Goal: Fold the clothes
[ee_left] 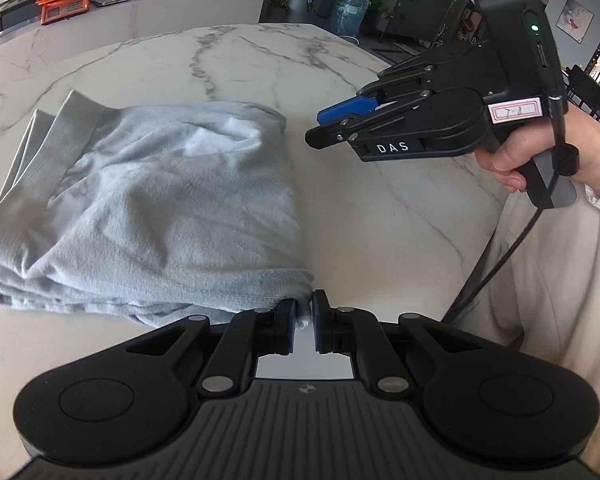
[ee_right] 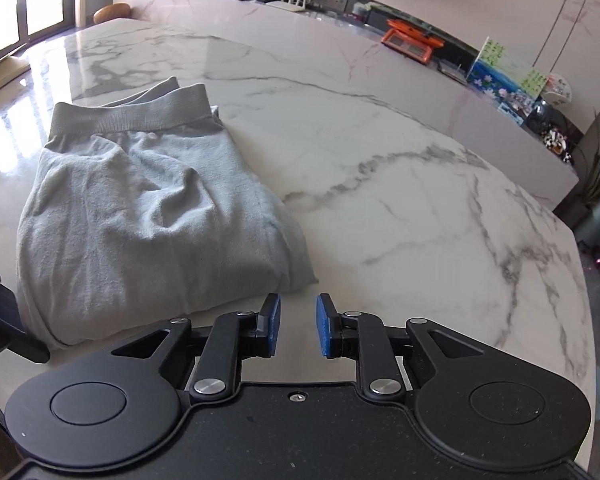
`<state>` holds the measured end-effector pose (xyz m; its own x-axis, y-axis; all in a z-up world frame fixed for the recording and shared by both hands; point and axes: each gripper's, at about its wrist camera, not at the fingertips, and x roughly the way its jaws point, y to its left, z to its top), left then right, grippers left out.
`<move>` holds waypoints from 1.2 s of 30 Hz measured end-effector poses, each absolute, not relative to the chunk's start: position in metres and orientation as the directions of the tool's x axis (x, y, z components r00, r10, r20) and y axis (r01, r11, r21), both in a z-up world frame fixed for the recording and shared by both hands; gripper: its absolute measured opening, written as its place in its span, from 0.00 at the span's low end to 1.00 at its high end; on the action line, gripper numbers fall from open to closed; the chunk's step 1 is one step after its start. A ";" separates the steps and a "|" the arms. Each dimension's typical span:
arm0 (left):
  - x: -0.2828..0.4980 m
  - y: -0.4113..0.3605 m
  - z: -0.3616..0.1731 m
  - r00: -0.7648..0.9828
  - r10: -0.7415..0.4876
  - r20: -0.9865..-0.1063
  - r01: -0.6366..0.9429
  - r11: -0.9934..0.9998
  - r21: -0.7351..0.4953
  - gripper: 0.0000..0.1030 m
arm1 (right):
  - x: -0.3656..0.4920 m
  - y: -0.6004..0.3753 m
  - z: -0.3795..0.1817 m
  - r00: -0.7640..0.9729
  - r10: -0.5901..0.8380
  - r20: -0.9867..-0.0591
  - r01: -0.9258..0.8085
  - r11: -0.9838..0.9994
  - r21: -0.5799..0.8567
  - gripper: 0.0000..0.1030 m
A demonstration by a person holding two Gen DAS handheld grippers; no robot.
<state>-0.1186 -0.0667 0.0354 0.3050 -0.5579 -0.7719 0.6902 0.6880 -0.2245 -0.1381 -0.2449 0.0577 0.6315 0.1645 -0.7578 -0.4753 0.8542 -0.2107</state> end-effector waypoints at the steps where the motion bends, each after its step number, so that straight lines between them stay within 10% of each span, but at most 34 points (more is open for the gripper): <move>1: -0.117 -0.072 0.035 0.312 -0.560 -0.768 0.694 0.686 -0.219 0.08 | -0.140 -0.249 0.059 0.634 0.164 -0.756 -0.468 0.860 -0.205 0.18; 9: -0.131 -0.079 0.051 0.309 -0.591 -0.745 0.735 0.645 -0.207 0.38 | -0.161 -0.265 0.064 0.647 0.172 -0.743 -0.441 0.879 -0.181 0.18; 24: -0.087 -0.005 0.088 0.558 -0.464 -0.688 0.528 0.838 -0.137 0.38 | -0.186 -0.217 0.080 0.584 0.434 -0.686 -0.590 0.808 0.009 0.29; 36: -0.068 0.020 0.065 0.597 -0.265 -0.757 0.393 0.919 -0.012 0.37 | -0.195 -0.158 0.059 0.536 0.406 -0.740 -0.705 0.698 -0.129 0.39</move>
<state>-0.0684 0.0203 0.0646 0.5967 -0.2651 -0.7574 0.3933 0.9193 -0.0120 -0.1946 -0.1582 0.0586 0.5365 0.4059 -0.7399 -0.7049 0.6975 -0.1285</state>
